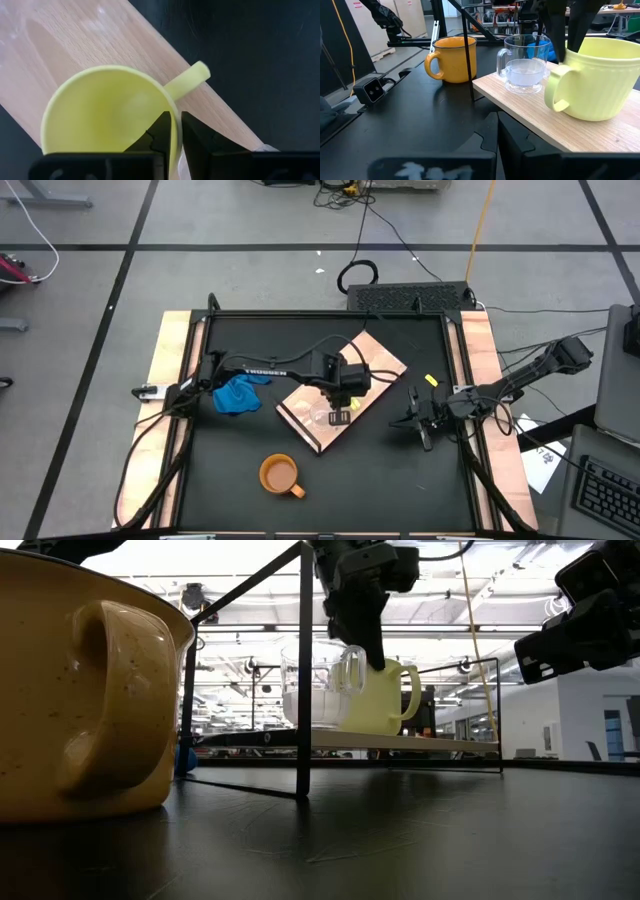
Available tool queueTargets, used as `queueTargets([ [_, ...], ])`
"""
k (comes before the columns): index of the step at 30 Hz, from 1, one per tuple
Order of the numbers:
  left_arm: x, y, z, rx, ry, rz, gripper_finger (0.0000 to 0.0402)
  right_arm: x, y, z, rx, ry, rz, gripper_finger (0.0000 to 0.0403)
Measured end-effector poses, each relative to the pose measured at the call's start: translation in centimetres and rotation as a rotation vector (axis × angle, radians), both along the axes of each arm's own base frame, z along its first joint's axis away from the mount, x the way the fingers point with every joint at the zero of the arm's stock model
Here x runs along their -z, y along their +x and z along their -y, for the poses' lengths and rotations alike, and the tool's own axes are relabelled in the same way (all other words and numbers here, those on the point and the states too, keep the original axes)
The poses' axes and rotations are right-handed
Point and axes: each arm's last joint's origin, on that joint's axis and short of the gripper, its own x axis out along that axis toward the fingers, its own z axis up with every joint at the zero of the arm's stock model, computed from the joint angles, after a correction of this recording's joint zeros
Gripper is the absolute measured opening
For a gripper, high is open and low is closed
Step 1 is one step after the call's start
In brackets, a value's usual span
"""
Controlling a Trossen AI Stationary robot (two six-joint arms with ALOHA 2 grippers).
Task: Stack small to large cups/mugs on shelf
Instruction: Put the yellow mug on the shelf, then put the orange mug on the shelf
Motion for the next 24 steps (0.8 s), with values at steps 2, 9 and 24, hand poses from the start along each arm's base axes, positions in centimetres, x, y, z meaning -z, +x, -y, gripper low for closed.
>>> queueTargets([
  [2,-0.5,0.0,0.1,0.002,0.0,0.013,0.0047,0.0,0.0,0.0,0.0,0.0,0.0,0.0],
  [9,-2.8,0.1,1.1,0.042,0.011,0.076,0.0047,0.0,0.0,0.0,0.0,0.0,-0.001,0.0],
  [24,-9.5,-3.5,2.8,0.092,0.138,0.139,0.0007,0.0,0.0,0.0,0.0,-0.002,-0.005,0.0],
])
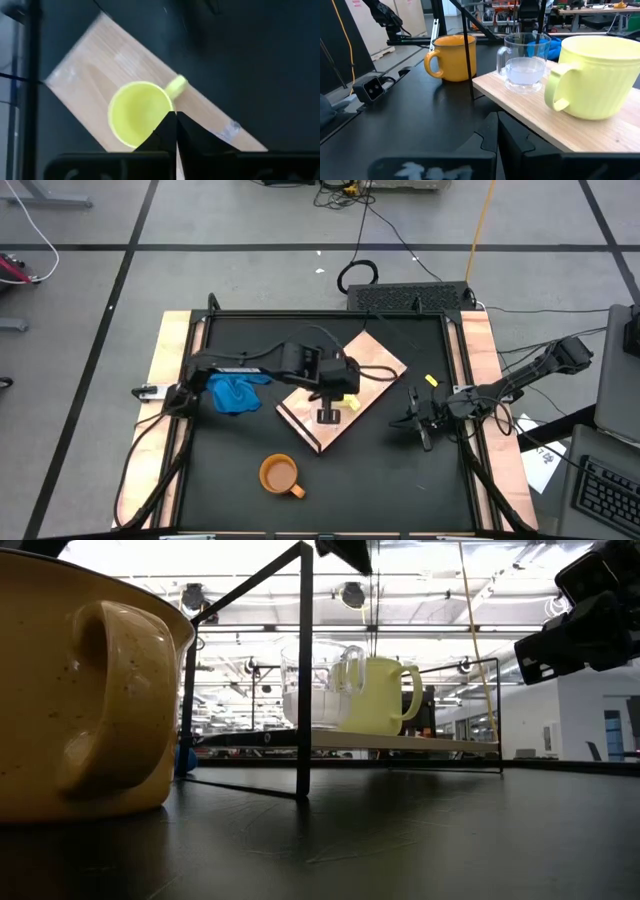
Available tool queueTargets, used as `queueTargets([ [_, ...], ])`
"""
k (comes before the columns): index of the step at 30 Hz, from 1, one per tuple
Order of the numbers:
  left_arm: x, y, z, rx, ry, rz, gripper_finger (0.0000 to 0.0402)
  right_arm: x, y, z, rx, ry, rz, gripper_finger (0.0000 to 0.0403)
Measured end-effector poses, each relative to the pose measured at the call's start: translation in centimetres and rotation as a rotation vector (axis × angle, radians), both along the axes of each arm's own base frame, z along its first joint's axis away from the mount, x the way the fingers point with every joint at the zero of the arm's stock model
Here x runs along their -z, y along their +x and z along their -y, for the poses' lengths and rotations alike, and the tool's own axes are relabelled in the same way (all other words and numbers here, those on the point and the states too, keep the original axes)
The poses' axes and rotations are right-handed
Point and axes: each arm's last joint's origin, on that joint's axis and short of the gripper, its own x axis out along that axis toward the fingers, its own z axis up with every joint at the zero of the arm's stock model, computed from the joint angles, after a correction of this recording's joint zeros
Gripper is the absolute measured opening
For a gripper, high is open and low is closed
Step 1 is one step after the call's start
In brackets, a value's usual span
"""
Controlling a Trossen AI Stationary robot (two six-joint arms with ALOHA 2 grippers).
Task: Stack small to large cups/mugs on shelf
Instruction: Put the orange mug on the shelf
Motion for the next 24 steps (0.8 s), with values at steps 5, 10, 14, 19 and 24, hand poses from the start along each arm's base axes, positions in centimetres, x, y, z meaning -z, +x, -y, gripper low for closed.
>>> queueTargets([
  [5,-3.7,-2.6,0.5,0.004,0.009,0.09,0.0003,0.0,0.0,0.0,0.0,-0.001,-0.002,0.0],
  [10,-6.7,-5.6,1.6,0.0,0.027,0.159,0.0002,0.0,0.0,0.0,0.0,0.0,0.001,0.0],
  [14,-8.2,-8.1,2.4,-0.038,0.068,0.157,0.0002,0.0,0.0,0.0,0.0,0.0,0.001,0.0],
  [19,-8.6,-10.7,3.5,-0.094,0.102,0.15,0.0001,0.0,0.0,0.0,-0.001,0.001,0.001,0.0],
  [24,-7.5,-13.5,4.7,-0.148,0.115,0.164,0.0001,0.0,0.0,0.0,-0.003,-0.007,0.002,0.0],
])
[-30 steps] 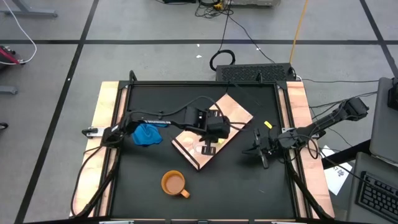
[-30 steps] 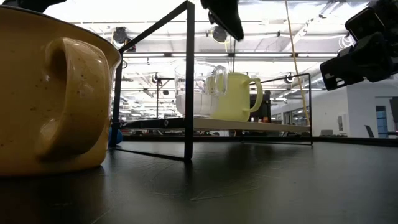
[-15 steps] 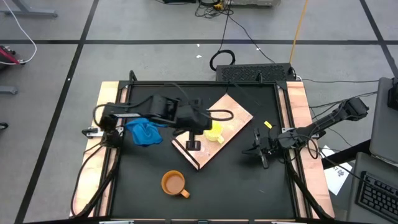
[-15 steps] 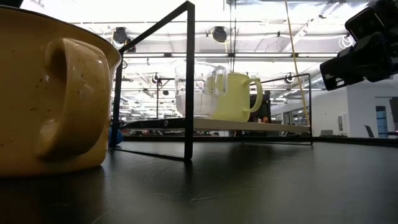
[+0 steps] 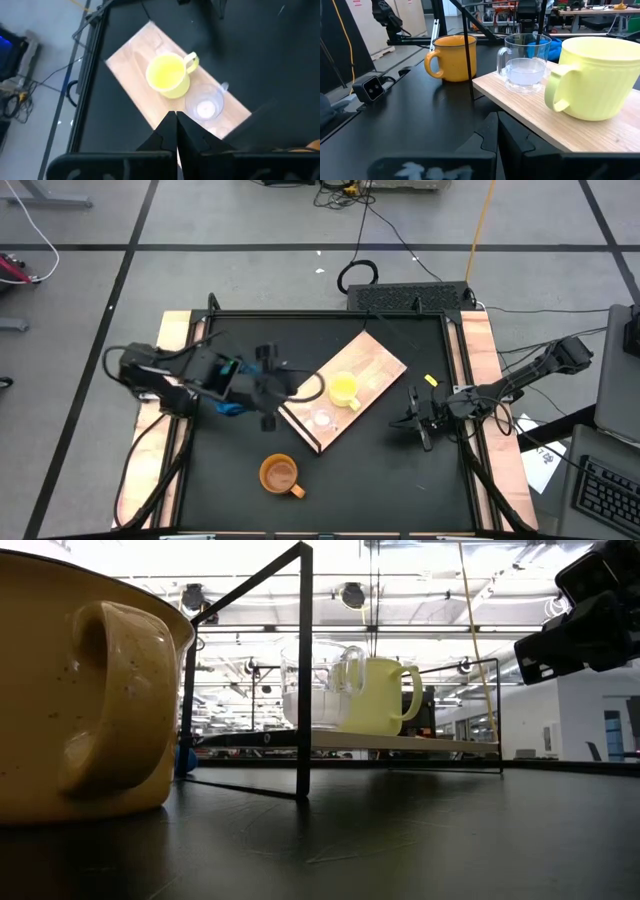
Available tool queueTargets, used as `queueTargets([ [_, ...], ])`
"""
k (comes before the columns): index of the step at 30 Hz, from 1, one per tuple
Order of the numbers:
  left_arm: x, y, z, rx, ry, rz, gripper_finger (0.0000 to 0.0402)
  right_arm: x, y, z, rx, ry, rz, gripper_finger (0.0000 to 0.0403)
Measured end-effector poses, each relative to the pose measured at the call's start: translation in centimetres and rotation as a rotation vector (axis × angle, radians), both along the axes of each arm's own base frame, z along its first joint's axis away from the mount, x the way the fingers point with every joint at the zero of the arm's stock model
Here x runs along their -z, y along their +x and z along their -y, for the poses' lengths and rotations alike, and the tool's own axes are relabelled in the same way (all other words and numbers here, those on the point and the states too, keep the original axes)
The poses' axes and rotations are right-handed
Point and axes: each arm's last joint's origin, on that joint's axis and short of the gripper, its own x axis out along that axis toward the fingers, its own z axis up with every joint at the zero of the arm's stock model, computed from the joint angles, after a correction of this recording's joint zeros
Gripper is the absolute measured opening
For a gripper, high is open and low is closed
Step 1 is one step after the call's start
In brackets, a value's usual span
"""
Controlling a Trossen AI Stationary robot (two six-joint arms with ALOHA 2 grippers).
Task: Stack small to large cups/mugs on shelf
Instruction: Put the orange mug on the shelf
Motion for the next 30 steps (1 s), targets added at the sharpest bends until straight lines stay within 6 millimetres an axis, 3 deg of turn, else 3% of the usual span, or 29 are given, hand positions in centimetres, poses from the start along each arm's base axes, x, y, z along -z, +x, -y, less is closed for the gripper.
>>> queueTargets([
  [8,3.9,-4.0,1.9,0.199,-0.047,0.286,0.0001,0.0,0.0,0.0,-0.003,-0.016,0.007,0.0],
  [20,13.8,-8.5,0.4,0.263,-0.126,0.587,0.0001,-0.1,0.0,0.0,-0.003,-0.014,0.013,0.0],
  [25,16.0,-9.6,-0.3,0.3,-0.185,0.687,0.0001,-0.1,0.0,0.0,-0.004,-0.017,0.012,0.0],
  [30,17.3,-11.3,-0.5,0.391,-0.135,0.799,0.0,-0.1,0.0,0.0,-0.006,-0.027,0.013,0.0],
])
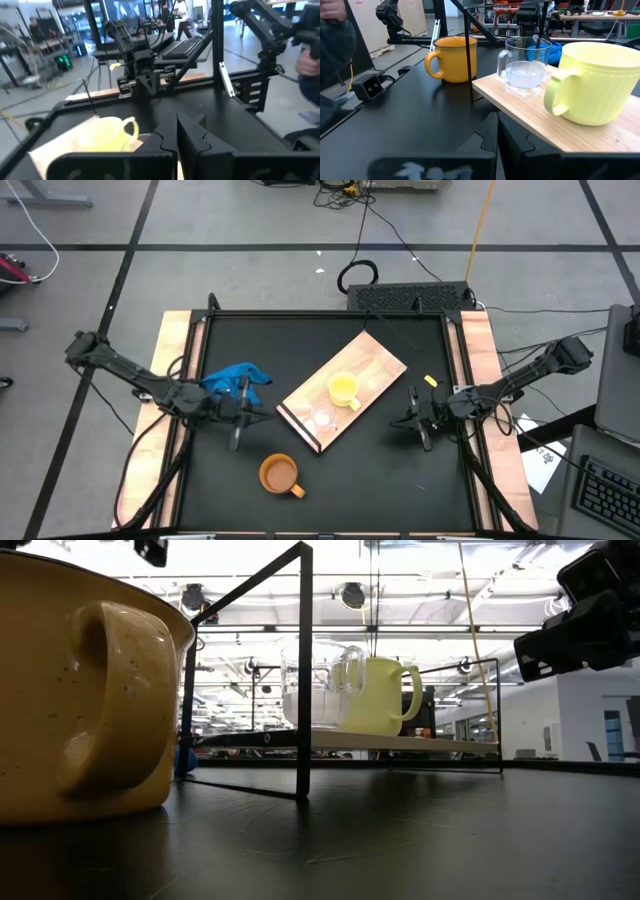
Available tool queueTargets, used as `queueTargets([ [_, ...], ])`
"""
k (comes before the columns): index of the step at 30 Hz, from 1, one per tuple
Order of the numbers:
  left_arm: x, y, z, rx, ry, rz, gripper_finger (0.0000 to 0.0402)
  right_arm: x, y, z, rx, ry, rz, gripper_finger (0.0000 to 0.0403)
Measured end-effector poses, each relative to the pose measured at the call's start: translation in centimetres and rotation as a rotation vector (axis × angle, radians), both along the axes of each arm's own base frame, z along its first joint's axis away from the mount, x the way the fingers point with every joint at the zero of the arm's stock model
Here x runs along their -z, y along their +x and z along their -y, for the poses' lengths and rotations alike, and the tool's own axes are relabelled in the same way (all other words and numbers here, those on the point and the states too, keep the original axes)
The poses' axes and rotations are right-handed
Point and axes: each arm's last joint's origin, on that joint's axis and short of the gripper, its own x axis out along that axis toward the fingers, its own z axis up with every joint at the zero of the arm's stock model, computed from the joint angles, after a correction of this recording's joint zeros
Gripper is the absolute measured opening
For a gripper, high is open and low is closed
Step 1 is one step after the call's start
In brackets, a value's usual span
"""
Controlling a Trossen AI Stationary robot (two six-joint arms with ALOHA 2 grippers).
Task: Stack small to large cups/mugs on shelf
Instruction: Put the orange mug on the shelf
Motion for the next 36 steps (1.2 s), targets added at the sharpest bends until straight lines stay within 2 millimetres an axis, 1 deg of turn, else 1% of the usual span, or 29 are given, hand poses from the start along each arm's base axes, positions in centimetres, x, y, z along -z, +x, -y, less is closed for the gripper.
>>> queueTargets([
  [5,2.7,-1.2,-0.7,-0.009,0.018,0.083,0.0,0.0,0.0,0.0,0.0,-0.001,0.0,0.0],
  [8,4.2,-1.7,-1.4,-0.033,0.026,0.068,0.0001,0.0,0.0,0.0,0.0,-0.001,0.001,0.0],
  [12,5.2,-2.2,-2.4,-0.075,-0.016,0.057,0.0001,0.0,0.0,0.0,-0.003,-0.017,0.004,0.0],
  [16,5.6,-2.9,-3.3,-0.094,-0.04,0.081,0.0001,0.0,0.0,0.0,-0.003,-0.02,0.004,0.0],
  [22,5.6,-4.5,-3.9,-0.103,-0.049,0.162,0.0002,0.0,0.0,0.0,-0.007,-0.041,0.008,0.0],
  [27,6.4,-5.3,-4.2,-0.12,-0.011,0.138,0.0002,-0.2,0.0,0.0,-0.008,-0.042,0.026,0.0],
  [30,6.4,-5.9,-4.4,-0.13,-0.024,0.168,0.0001,-0.3,0.0,0.0,-0.008,-0.044,0.04,0.0],
  [36,6.4,-6.1,-4.1,0.016,-0.05,0.168,0.0004,-0.4,0.1,0.0,-0.01,-0.049,0.056,0.0],
])
